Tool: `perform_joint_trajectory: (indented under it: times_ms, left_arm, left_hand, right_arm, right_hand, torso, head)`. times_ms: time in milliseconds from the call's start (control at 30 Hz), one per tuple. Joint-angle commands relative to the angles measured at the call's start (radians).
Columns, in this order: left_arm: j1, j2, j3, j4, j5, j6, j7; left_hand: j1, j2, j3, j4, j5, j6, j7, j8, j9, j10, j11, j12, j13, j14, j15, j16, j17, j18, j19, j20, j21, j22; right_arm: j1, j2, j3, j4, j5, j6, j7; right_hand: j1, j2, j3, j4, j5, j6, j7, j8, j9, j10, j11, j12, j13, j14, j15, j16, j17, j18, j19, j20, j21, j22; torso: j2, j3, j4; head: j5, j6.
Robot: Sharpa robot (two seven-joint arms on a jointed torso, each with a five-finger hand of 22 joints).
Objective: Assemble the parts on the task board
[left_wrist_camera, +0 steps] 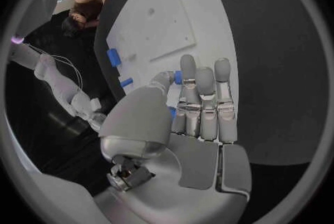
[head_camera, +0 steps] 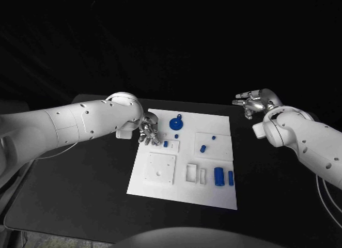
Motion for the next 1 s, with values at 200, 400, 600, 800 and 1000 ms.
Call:
perform_joint_trajectory:
  times_ms: [200, 400, 600, 800, 1000]
  left_arm:
    - [0.002, 0.017, 0.000, -0.030, 0.047, 0.061, -0.035]
    - [0.001, 0.026, 0.000, -0.042, 0.067, 0.063, -0.046]
    - [0.001, 0.030, 0.000, -0.049, 0.072, 0.070, -0.048]
    - [0.001, 0.035, -0.001, -0.056, 0.075, 0.074, -0.050]
    - [0.001, 0.039, -0.001, -0.056, 0.075, 0.074, -0.053]
  left_hand:
    - [-0.006, 0.014, 0.131, -0.146, 0.003, -0.007, -0.003, 0.009, -0.004, -0.010, 0.001, 0.007, -0.002, -0.007, -0.003, 0.010, -0.005, 0.000, -0.010, 0.001, 0.006, 0.021]
    - [-0.010, 0.016, 0.131, -0.152, 0.004, -0.007, -0.003, 0.011, -0.004, -0.011, 0.002, 0.009, -0.001, -0.009, -0.003, 0.012, -0.007, 0.001, -0.011, 0.002, 0.008, 0.021]
    - [-0.010, 0.015, 0.131, -0.154, 0.006, -0.007, -0.004, 0.012, -0.004, -0.011, 0.001, 0.010, -0.001, -0.009, -0.003, 0.013, -0.008, 0.001, -0.011, 0.002, 0.009, 0.021]
    - [-0.011, 0.015, 0.131, -0.156, 0.005, -0.007, -0.003, 0.012, -0.004, -0.011, 0.001, 0.011, -0.001, -0.009, -0.003, 0.014, -0.008, 0.001, -0.012, 0.002, 0.009, 0.021]
    - [-0.013, 0.015, 0.131, -0.159, 0.010, -0.007, -0.004, 0.013, -0.004, -0.012, 0.001, 0.013, -0.001, -0.010, -0.003, 0.017, -0.009, 0.001, -0.013, 0.001, 0.011, 0.021]
  right_arm:
    - [0.000, 0.002, 0.000, 0.001, -0.008, 0.012, 0.005]
    - [0.000, 0.003, 0.000, 0.001, -0.009, 0.012, 0.005]
    - [0.000, 0.003, 0.000, 0.001, -0.009, 0.012, 0.005]
    - [0.000, 0.003, 0.000, 0.001, -0.009, 0.012, 0.005]
    - [0.000, 0.003, 0.000, 0.001, -0.009, 0.012, 0.005]
  right_hand:
    - [-0.005, 0.005, 0.006, -0.003, 0.003, 0.009, 0.001, -0.002, 0.001, -0.015, -0.010, -0.003, 0.001, 0.004, -0.001, -0.004, -0.001, 0.014, 0.053, -0.001, -0.006, 0.011]
    - [-0.005, 0.005, 0.006, -0.003, 0.003, 0.009, 0.001, -0.002, 0.001, -0.015, -0.010, -0.003, 0.001, 0.004, -0.001, -0.004, -0.001, 0.014, 0.053, -0.001, -0.006, 0.011]
    - [-0.005, 0.005, 0.006, -0.003, 0.003, 0.009, 0.001, -0.002, 0.001, -0.015, -0.010, -0.003, 0.001, 0.004, -0.001, -0.004, -0.001, 0.014, 0.053, -0.001, -0.006, 0.011]
    - [-0.005, 0.005, 0.006, -0.003, 0.003, 0.009, 0.001, -0.002, 0.001, -0.015, -0.010, -0.003, 0.001, 0.004, -0.001, -0.004, -0.001, 0.014, 0.053, -0.001, -0.006, 0.011]
    - [-0.005, 0.005, 0.006, -0.003, 0.003, 0.009, 0.001, -0.002, 0.001, -0.015, -0.010, -0.003, 0.001, 0.004, -0.001, -0.004, -0.001, 0.014, 0.053, -0.001, -0.006, 0.011]
  torso:
    - [0.000, 0.0000, 0.0015]
    - [-0.001, 0.0000, 0.0014]
    - [-0.001, 0.0002, 0.0014]
    - [-0.001, 0.0006, 0.0013]
    - [-0.001, 0.0006, 0.0016]
  head:
    - [-0.002, -0.003]
    - [-0.001, -0.004]
    - [-0.002, -0.005]
    - [-0.001, -0.004]
    - [-0.001, -0.006]
